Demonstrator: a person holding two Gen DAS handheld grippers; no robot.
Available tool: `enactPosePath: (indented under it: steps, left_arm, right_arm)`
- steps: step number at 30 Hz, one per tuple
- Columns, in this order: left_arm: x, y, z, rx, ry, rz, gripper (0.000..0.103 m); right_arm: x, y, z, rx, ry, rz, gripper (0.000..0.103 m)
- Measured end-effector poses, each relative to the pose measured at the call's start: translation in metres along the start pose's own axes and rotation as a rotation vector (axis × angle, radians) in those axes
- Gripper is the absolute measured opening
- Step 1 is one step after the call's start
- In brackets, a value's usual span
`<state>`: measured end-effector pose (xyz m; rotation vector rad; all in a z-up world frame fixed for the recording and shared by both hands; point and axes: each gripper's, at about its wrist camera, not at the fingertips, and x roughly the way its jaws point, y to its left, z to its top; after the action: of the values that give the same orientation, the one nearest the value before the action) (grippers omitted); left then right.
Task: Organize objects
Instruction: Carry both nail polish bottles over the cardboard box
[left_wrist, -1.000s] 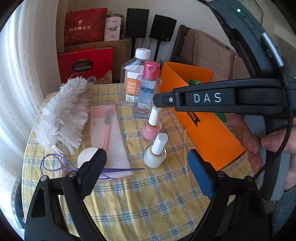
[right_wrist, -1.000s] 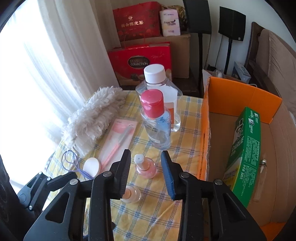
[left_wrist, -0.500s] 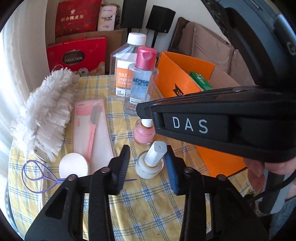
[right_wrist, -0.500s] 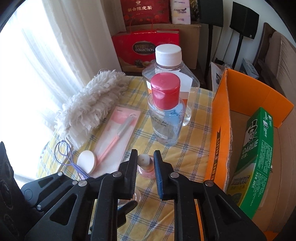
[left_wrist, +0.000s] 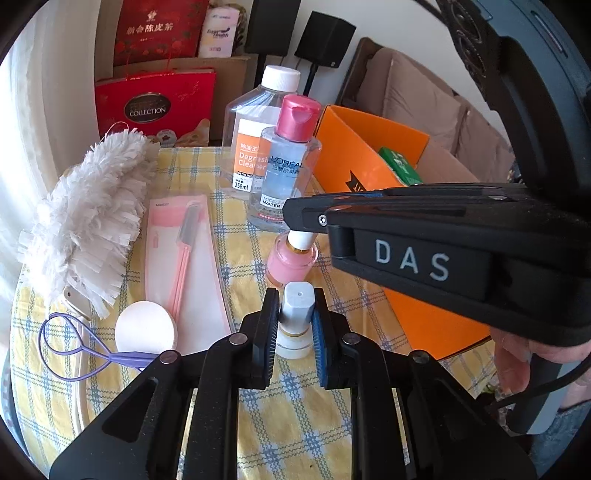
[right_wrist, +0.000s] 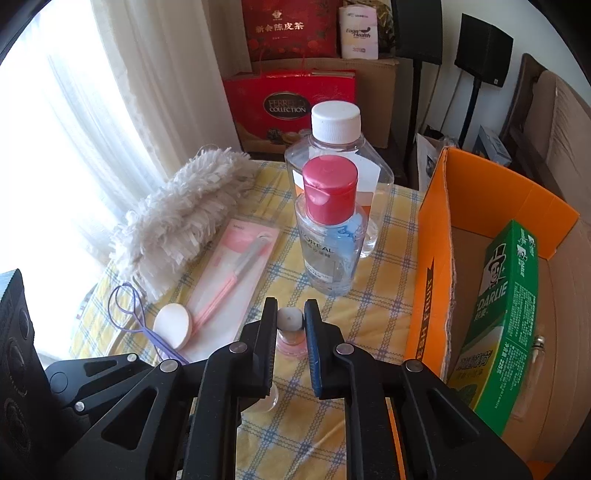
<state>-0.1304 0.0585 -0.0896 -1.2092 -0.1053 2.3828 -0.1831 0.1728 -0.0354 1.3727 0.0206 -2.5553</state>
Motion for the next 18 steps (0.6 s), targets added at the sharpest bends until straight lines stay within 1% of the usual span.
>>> enactPosePath:
  steps: [9, 18]
  left_arm:
    - [-0.031, -0.01, 0.016, 0.017, -0.059, 0.02, 0.016]
    - [-0.064, -0.017, 0.042, -0.014, -0.125, 0.035, 0.016]
  right_arm:
    - [-0.042, -0.008, 0.003, 0.02, -0.075, 0.008, 0.014]
    - [-0.092, -0.023, -0.002, 0.036, -0.153, -0.004, 0.014]
